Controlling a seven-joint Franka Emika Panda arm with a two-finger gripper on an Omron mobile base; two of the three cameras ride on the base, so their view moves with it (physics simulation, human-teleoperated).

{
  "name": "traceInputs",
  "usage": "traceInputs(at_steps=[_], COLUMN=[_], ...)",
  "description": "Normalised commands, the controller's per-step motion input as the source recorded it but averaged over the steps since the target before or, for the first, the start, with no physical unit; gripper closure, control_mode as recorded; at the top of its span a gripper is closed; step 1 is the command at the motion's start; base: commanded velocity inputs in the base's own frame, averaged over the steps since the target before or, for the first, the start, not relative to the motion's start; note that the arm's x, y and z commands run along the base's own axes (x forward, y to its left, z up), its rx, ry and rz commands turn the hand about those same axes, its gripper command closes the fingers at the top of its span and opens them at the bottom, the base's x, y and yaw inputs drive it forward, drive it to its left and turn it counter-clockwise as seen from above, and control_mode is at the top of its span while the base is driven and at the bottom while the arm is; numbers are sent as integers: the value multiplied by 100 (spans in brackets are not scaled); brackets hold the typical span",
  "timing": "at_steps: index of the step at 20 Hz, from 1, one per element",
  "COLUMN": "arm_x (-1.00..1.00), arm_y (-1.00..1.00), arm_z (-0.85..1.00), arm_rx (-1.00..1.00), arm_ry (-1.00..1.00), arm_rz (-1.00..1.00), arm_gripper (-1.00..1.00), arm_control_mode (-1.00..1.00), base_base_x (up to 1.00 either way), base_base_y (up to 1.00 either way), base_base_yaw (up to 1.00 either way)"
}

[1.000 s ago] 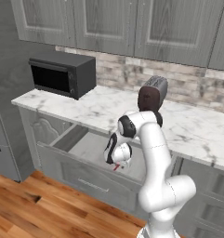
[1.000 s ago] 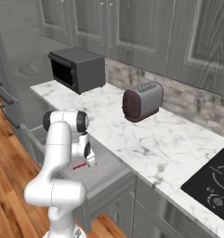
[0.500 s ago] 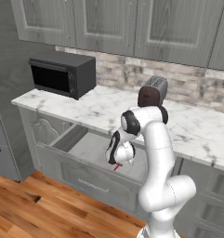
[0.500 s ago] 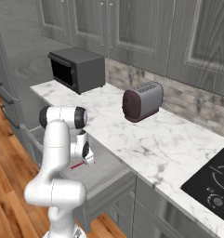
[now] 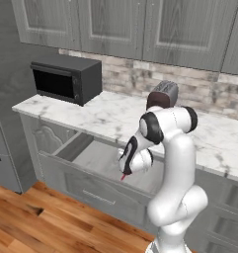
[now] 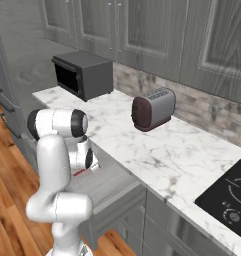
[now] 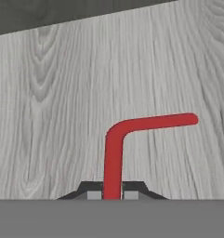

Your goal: Take a straw from the drawer in front and place it inside the glass cup on the dining counter.

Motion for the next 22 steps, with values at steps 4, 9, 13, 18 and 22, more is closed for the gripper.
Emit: traceInputs(at_steps=[4,9,13,18,22], arm_x=[-1,-50,-65,-62,-44], arm_y=[0,12,18,15,10], arm_z=[100,100,100,100,100], arm_rx=[0,0,0,0,0], arm_ry=[-7,-1,0,1,8], arm_rz=[0,0,0,3,9], arm_gripper=[100,100,100,100,100], arm_control_mode=[-100,-100,-100,-100,-100], base_base_x=[0,0,0,0,0], base_base_y=[0,0,0,0,0], base_base_yaw=[0,0,0,0,0])
